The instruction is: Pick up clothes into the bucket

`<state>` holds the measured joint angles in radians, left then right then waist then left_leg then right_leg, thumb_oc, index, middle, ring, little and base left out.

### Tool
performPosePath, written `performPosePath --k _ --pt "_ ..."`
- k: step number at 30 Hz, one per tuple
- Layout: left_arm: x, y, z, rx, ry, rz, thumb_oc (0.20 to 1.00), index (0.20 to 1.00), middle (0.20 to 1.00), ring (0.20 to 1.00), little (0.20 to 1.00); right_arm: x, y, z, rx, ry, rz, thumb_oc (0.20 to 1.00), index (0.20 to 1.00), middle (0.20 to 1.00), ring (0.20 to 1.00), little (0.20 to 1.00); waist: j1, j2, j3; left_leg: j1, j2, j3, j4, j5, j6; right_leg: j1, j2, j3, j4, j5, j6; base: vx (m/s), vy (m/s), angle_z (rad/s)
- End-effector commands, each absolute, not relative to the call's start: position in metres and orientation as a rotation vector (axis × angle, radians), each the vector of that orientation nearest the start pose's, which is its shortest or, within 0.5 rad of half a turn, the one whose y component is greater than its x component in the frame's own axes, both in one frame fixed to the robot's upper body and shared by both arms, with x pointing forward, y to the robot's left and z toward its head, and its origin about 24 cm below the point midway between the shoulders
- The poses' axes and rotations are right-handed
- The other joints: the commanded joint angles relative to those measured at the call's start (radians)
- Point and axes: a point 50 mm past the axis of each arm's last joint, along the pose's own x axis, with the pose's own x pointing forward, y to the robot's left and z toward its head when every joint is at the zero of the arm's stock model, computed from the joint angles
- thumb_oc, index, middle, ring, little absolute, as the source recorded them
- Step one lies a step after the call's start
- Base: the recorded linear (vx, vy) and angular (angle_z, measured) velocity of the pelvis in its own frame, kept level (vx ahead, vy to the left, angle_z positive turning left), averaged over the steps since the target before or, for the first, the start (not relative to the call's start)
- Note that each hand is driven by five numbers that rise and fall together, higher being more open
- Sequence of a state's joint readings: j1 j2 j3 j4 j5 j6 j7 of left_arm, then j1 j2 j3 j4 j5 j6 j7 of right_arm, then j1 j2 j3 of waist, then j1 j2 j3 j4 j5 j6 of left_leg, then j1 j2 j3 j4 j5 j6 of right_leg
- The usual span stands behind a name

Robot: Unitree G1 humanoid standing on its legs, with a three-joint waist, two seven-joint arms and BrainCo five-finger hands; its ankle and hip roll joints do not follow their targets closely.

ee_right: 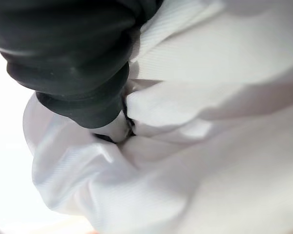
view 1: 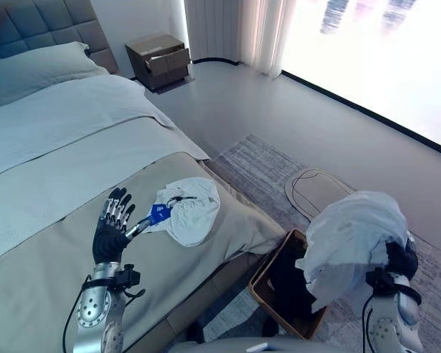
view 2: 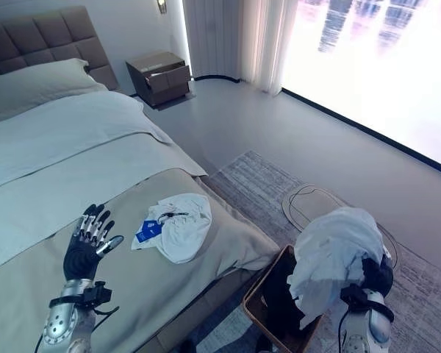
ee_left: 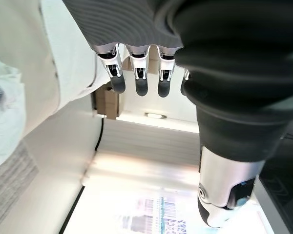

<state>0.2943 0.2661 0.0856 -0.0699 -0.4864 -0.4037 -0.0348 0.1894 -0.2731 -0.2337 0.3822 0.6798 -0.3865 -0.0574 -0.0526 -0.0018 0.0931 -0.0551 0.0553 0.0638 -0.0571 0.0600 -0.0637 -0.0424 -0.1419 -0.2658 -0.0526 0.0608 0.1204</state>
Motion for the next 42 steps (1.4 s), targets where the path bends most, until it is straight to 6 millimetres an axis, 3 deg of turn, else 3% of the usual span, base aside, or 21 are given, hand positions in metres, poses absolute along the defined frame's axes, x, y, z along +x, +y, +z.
performPosePath --k 1,3,9,10,17,22,26,31,35,42 --pt "0.196 0.249 0.104 -0.113 -0.521 0.162 1.0 1.0 1.0 1.0 1.0 0.216 -0.306 0.02 0.199 -0.142 -0.55 0.2 0.2 0.2 0.2 0.2 0.011 -0.043 0.087 -0.136 0.024 -0.049 0.187 -0.048 0.017 -0.084 -0.092 0.032 0.17 -0.016 0.052 -0.3 0.03 0.16" --pt "0.2 0.247 0.122 -0.121 -0.614 0.156 1.0 1.0 1.0 1.0 1.0 0.232 -0.304 0.013 0.137 -0.072 -0.544 0.2 0.2 0.2 0.2 0.2 0.021 -0.028 0.153 -0.232 0.013 -0.061 0.281 -0.063 0.026 -0.173 -0.113 0.039 0.259 -0.027 0.042 -0.28 0.048 0.17" --pt "0.203 0.238 0.141 -0.149 -0.71 0.138 1.0 1.0 1.0 1.0 1.0 0.263 -0.3 0.021 0.043 -0.042 -0.521 0.2 0.2 0.2 0.2 0.2 0.038 -0.001 0.193 -0.414 -0.002 -0.068 0.402 -0.076 0.033 -0.358 -0.122 0.063 0.378 -0.045 0.032 -0.16 0.038 0.12" --pt "0.203 0.234 0.142 -0.162 -0.715 0.126 1.0 1.0 1.0 1.0 1.0 0.272 -0.303 0.029 -0.021 -0.044 -0.525 0.2 0.2 0.2 0.2 0.2 0.047 0.007 0.2 -0.479 -0.004 -0.069 0.447 -0.088 0.036 -0.425 -0.126 0.076 0.425 -0.056 0.029 -0.1 0.033 -0.03" --pt "0.202 0.225 0.139 -0.186 -0.693 0.094 1.0 1.0 1.0 1.0 1.0 0.287 -0.32 0.048 -0.038 -0.076 -0.621 0.2 0.2 0.2 0.2 0.2 0.065 0.029 0.214 -0.65 -0.012 -0.065 0.546 -0.103 0.04 -0.602 -0.132 0.105 0.524 -0.074 0.021 -0.09 0.034 0.02" --pt "0.204 0.219 0.14 -0.203 -0.69 0.088 1.0 1.0 1.0 1.0 1.0 0.304 -0.344 0.081 -0.056 -0.124 -0.734 0.2 0.2 0.2 0.2 0.2 0.08 0.052 0.236 -0.798 -0.012 -0.053 0.641 -0.121 0.044 -0.767 -0.136 0.137 0.627 -0.089 0.013 -0.07 0.045 -0.05" --pt "0.204 0.212 0.143 -0.221 -0.699 0.068 1.0 1.0 1.0 1.0 1.0 0.313 -0.354 0.098 -0.113 -0.124 -0.774 0.2 0.2 0.2 0.2 0.2 0.087 0.062 0.25 -0.867 -0.008 -0.054 0.709 -0.168 0.035 -0.845 -0.138 0.159 0.707 -0.132 0.017 0.01 0.01 -0.03" --pt "0.205 0.206 0.146 -0.236 -0.709 0.063 1.0 1.0 1.0 1.0 1.0 0.318 -0.356 0.096 -0.13 -0.068 -0.832 0.2 0.2 0.2 0.2 0.2 0.09 0.074 0.265 -0.933 -0.003 -0.047 0.757 -0.178 0.035 -0.919 -0.137 0.177 0.761 -0.145 0.012 -0.03 0.019 -0.01" --pt "0.207 0.201 0.152 -0.254 -0.734 0.066 1.0 1.0 1.0 1.0 1.0 0.318 -0.359 0.081 -0.144 0.078 -0.921 0.2 0.2 0.2 0.2 0.2 0.099 0.091 0.278 -0.993 -0.007 -0.042 0.8 -0.187 0.037 -0.988 -0.14 0.192 0.815 -0.158 0.006 0.0 0.0 0.0" --pt "0.207 0.199 0.161 -0.234 -0.785 0.08 1.0 1.0 1.0 1.0 1.0 0.317 -0.362 0.081 -0.275 0.113 -0.912 0.2 0.2 0.2 0.2 0.2 0.097 0.099 0.284 -1.032 -0.01 -0.035 0.809 -0.184 0.04 -1.038 -0.14 0.2 0.836 -0.161 0.005 0.0 0.002 0.01"
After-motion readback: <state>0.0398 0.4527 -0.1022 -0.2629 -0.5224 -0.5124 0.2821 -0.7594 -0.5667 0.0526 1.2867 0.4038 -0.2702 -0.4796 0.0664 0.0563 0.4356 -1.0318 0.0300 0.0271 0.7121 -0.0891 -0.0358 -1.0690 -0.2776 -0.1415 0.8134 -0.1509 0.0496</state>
